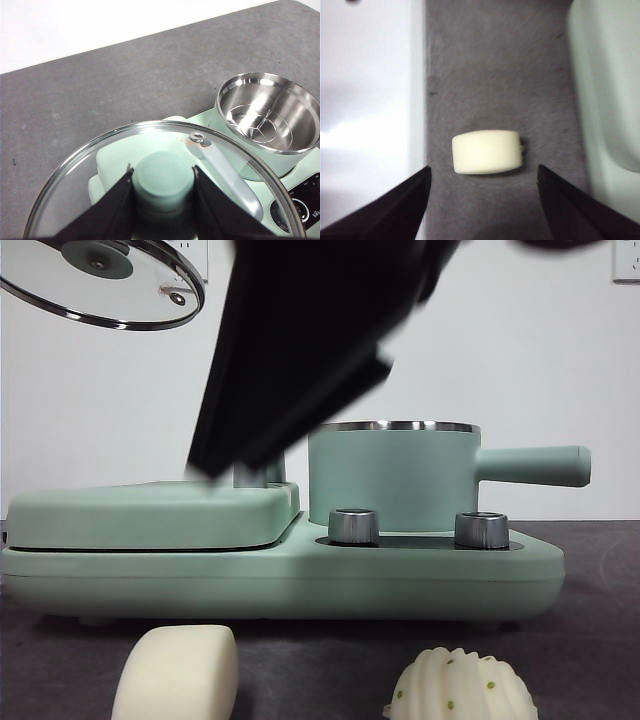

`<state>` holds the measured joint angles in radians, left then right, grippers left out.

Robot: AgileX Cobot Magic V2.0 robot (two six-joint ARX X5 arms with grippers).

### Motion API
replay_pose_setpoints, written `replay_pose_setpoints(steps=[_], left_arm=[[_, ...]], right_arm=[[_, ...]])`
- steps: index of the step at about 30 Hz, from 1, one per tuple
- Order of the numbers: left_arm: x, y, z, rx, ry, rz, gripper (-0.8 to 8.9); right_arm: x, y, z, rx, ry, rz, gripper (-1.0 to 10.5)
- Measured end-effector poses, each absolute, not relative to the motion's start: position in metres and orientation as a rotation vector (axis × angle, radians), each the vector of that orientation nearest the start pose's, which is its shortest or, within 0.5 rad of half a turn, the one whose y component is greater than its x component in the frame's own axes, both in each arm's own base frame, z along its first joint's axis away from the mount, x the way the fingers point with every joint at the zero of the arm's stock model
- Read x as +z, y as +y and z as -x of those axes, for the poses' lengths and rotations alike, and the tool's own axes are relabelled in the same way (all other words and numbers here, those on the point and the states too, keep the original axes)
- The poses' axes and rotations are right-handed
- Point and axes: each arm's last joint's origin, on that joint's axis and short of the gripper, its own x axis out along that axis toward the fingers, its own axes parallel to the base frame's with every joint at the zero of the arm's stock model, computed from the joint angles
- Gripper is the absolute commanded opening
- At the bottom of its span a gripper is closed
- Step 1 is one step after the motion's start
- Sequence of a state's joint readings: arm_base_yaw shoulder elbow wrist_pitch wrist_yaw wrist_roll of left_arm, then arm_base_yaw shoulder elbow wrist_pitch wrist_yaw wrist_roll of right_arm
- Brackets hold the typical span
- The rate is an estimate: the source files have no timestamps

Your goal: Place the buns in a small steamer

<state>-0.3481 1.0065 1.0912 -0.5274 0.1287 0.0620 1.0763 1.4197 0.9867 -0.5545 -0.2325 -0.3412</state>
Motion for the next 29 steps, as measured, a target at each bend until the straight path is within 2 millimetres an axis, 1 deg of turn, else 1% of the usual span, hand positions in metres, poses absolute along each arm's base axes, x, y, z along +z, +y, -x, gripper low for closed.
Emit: replay_pose_setpoints(steps=[4,5,8,12,14,18,21,24,27,29], left_arm=[[0.366,-0.073,-0.191,-0.482,0.430,-0.109,0.17],[0.366,-0.073,-0.191,-0.482,0.430,-0.109,0.17],[0.366,-0.073,-0.191,-0.482,0.430,-0.109,0.17],[0.366,-0.073,-0.191,-0.482,0.430,-0.109,0.17],[0.366,-0.073,-0.191,-0.482,0.430,-0.109,0.17],[0.366,-0.073,-0.191,-0.482,0.430,-0.109,0.17],[0.366,-0.073,-0.191,-0.482,0.430,-0.109,0.17],[0.366,-0.073,-0.191,-0.482,0.430,-0.109,0.17],[0.366,-0.073,-0.191,-0.482,0.430,-0.109,0.17],[0.366,-0.073,-0.191,-0.482,0.430,-0.109,0.17]], right_arm=[[0.211,0.266,-0.128,1.381,0.823,0.744,4.4],[0.206,0.269,-0.128,1.383,0.833,0.751,4.5],[0.194,0.278,-0.129,1.378,0.835,0.769,4.5],[0.184,0.286,-0.132,1.339,0.800,0.793,4.5],[0.179,0.288,-0.133,1.334,0.805,0.798,4.2],[0.170,0.289,-0.133,1.329,0.852,0.820,2.8],[0.169,0.288,-0.133,1.324,0.870,0.830,2.2],[0.171,0.285,-0.131,1.315,0.895,0.825,2.2],[0.181,0.278,-0.128,1.293,0.934,0.805,2.2],[0.196,0.269,-0.128,1.258,0.932,0.771,2.2]])
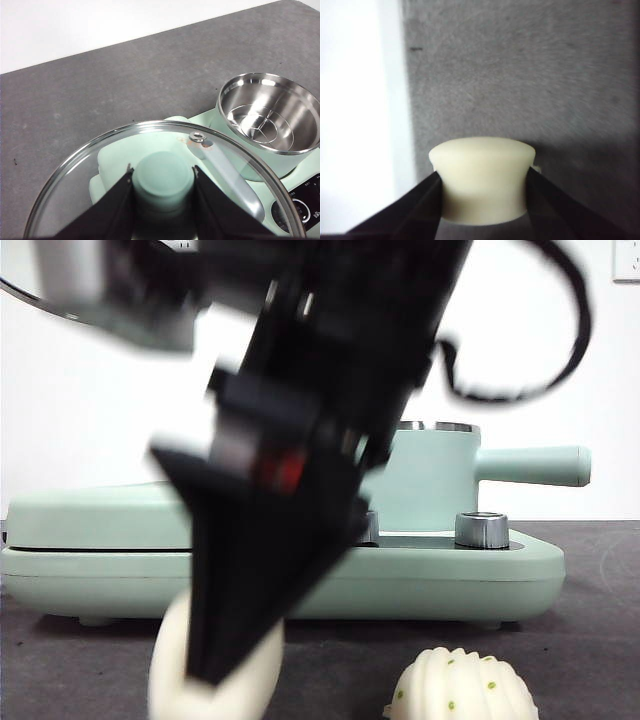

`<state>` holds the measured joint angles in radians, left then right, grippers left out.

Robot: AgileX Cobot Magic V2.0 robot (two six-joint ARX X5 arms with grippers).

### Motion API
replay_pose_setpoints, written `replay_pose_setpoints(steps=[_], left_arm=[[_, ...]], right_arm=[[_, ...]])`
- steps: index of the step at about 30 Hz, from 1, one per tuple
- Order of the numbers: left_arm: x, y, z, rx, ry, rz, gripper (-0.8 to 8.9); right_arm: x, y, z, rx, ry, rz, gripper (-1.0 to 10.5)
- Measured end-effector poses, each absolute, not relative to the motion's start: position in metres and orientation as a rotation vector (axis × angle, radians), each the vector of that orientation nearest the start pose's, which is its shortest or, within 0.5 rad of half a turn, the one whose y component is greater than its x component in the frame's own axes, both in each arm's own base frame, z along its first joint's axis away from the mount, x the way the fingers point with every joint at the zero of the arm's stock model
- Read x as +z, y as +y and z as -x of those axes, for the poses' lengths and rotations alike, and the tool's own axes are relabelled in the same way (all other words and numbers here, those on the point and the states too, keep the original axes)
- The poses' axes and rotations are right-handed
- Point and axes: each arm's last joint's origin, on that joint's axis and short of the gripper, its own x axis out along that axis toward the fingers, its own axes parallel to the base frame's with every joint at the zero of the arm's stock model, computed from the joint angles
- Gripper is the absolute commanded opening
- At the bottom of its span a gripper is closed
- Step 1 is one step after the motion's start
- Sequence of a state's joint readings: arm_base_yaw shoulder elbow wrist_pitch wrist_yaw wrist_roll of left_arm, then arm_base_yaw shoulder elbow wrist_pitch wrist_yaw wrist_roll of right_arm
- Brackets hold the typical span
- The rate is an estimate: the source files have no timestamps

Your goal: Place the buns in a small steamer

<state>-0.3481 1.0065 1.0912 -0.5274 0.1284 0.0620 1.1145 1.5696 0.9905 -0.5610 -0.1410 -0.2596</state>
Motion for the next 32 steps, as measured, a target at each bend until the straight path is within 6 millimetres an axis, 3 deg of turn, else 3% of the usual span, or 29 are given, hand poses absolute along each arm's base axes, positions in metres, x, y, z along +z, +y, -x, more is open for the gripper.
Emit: replay_pose_setpoints(steps=[8,12,17,22,32], left_arm=[[0.366,-0.073,-0.191,-0.482,0.430,-0.109,0.17],[0.366,-0.073,-0.191,-0.482,0.429,-0.109,0.17],[0.366,-0.073,-0.191,-0.482,0.429,-0.109,0.17],[0.366,-0.073,-0.191,-0.482,0.430,-0.109,0.17],[0.366,-0.073,-0.191,-0.482,0.429,-0.109,0.17]], right_arm=[[0.292,0.218,-0.134,0.999,0.881,0.565,2.2],[0.334,0.192,-0.147,0.866,0.893,0.423,2.2],[0.365,0.172,-0.177,0.751,0.882,0.265,2.2],[0.367,0.170,-0.221,0.692,0.909,0.182,2.2],[0.334,0.191,-0.304,0.622,0.985,0.207,2.2]])
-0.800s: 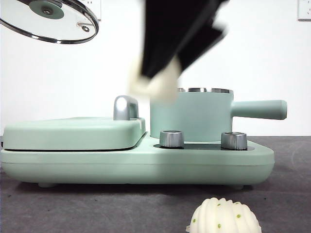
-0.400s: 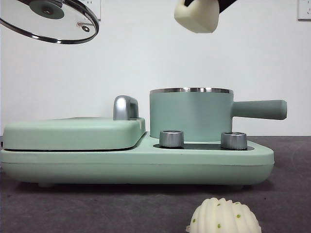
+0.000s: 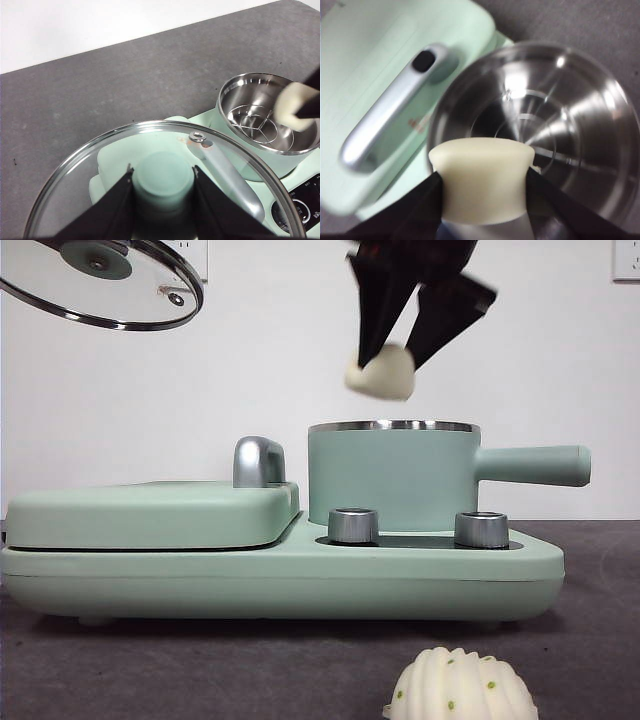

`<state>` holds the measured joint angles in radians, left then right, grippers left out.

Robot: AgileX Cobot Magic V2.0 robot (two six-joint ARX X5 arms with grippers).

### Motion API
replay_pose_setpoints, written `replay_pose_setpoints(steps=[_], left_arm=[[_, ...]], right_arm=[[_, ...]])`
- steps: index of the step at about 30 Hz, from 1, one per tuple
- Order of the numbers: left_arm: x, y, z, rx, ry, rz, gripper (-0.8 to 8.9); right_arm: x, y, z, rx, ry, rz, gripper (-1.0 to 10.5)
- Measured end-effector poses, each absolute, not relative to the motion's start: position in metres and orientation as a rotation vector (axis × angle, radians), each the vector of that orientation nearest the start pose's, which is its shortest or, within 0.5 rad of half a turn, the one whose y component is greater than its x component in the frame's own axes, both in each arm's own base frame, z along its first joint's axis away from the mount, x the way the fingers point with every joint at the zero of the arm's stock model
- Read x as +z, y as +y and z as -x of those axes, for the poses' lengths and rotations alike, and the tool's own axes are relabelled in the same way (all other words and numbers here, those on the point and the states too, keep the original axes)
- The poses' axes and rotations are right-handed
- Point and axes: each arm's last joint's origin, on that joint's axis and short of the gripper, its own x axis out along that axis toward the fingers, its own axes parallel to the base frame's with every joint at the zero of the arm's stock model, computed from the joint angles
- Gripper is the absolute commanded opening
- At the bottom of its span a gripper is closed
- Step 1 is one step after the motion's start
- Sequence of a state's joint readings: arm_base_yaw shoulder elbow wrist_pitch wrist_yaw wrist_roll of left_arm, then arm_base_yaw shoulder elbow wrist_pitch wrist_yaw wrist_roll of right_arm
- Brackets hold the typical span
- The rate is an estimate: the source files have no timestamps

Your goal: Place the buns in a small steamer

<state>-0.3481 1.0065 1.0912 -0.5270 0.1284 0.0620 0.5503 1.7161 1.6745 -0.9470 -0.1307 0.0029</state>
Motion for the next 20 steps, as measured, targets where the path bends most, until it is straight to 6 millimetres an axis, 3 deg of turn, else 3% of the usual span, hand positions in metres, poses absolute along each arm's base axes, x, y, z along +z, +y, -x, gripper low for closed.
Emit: replay_pose_setpoints(steps=[6,14,17,20], left_arm=[[0.366,-0.073,-0.191,-0.482,0.430,-0.109,0.17],[0.367,-0.074,-0.192,-0.482,0.418,-0.108,0.17],[0.368,-0.074,-0.192,-0.482,0.407,-0.106,0.17],[0.368,-0.074,-0.192,-0.482,0.407,-0.106,0.17]], right_arm=[[0.314,0.200,-0.334,0.605,1.003,0.207,2.2],[0.284,0.204,-0.355,0.595,1.059,0.230,2.2],[0.282,0.206,-0.358,0.600,1.046,0.233,3.5],[0.285,0.207,-0.359,0.605,1.030,0.235,3.7]])
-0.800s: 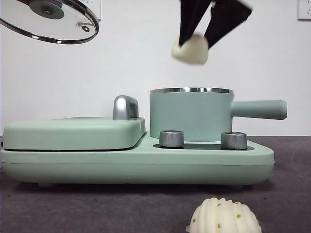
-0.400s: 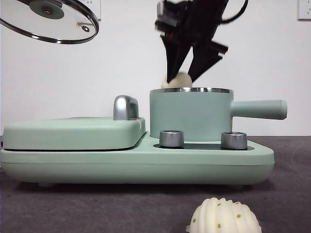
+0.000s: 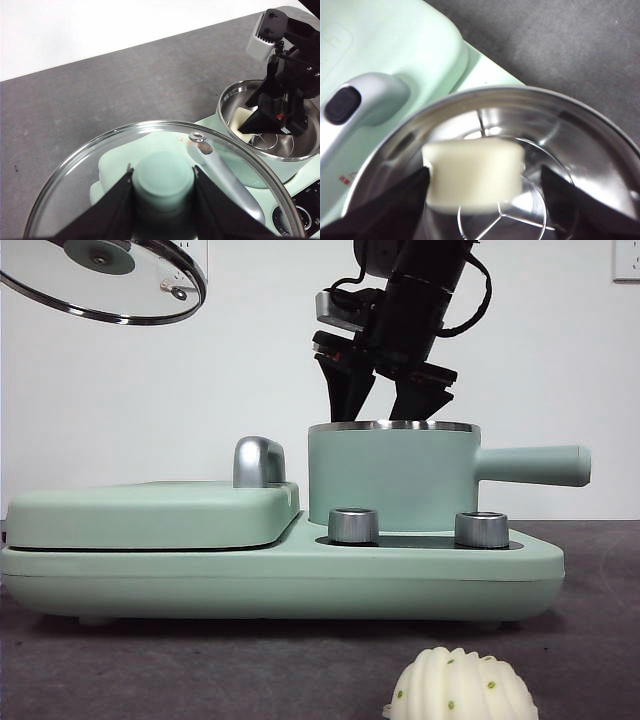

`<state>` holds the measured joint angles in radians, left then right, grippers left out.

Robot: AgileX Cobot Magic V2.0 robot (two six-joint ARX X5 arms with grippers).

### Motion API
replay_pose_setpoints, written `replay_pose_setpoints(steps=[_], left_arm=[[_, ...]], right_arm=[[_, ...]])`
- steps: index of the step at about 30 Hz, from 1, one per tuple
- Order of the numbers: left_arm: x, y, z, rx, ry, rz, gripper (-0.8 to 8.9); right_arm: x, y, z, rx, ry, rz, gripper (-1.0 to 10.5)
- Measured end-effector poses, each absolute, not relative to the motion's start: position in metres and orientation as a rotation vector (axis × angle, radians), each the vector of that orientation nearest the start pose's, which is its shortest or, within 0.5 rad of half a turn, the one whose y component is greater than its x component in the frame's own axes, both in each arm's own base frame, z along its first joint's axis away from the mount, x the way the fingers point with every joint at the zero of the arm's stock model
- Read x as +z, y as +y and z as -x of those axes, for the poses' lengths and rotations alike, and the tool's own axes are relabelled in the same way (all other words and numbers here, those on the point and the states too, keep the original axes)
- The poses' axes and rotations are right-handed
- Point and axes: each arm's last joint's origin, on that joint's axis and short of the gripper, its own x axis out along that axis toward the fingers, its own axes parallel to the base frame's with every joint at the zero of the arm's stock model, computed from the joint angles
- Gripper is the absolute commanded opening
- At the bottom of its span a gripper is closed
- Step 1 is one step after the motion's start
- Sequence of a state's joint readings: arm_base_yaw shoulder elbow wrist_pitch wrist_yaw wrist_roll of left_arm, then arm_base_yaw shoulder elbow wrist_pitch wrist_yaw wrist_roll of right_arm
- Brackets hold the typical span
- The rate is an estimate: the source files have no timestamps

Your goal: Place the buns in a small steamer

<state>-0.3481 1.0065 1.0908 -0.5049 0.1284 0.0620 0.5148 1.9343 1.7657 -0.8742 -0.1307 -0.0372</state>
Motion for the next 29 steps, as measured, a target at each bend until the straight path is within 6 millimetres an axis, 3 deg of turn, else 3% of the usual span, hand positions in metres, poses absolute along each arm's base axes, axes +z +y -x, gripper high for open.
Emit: replay_pose_setpoints(steps=[3,7,11,15,22,29], left_arm=[[0.368,-0.074,-0.192,-0.482,0.407,-0.106,0.17],[0.368,-0.074,-0.192,-0.482,0.408,-0.107,0.17],[0.368,-0.074,-0.192,-0.482,0.408,-0.107,0.17],[0.368,-0.074,-0.192,-0.482,0.408,-0.107,0.17],[0.368,-0.074,-0.192,-0.482,0.409,-0.107,0.17],[0.368,-0.074,-0.192,-0.482,0.409,-0.107,0.17]], right_arm=[[0.303,0.207,-0.357,0.606,1.028,0.236,3.7],[0.347,0.203,-0.346,0.614,0.995,0.233,3.7],[0.405,0.194,-0.300,0.702,0.851,0.210,3.0],[0.433,0.191,-0.265,0.817,0.741,0.181,3.0],[0.433,0.187,-0.217,0.910,0.592,0.182,3.0],[0.400,0.168,-0.171,0.978,0.448,0.164,3.0]])
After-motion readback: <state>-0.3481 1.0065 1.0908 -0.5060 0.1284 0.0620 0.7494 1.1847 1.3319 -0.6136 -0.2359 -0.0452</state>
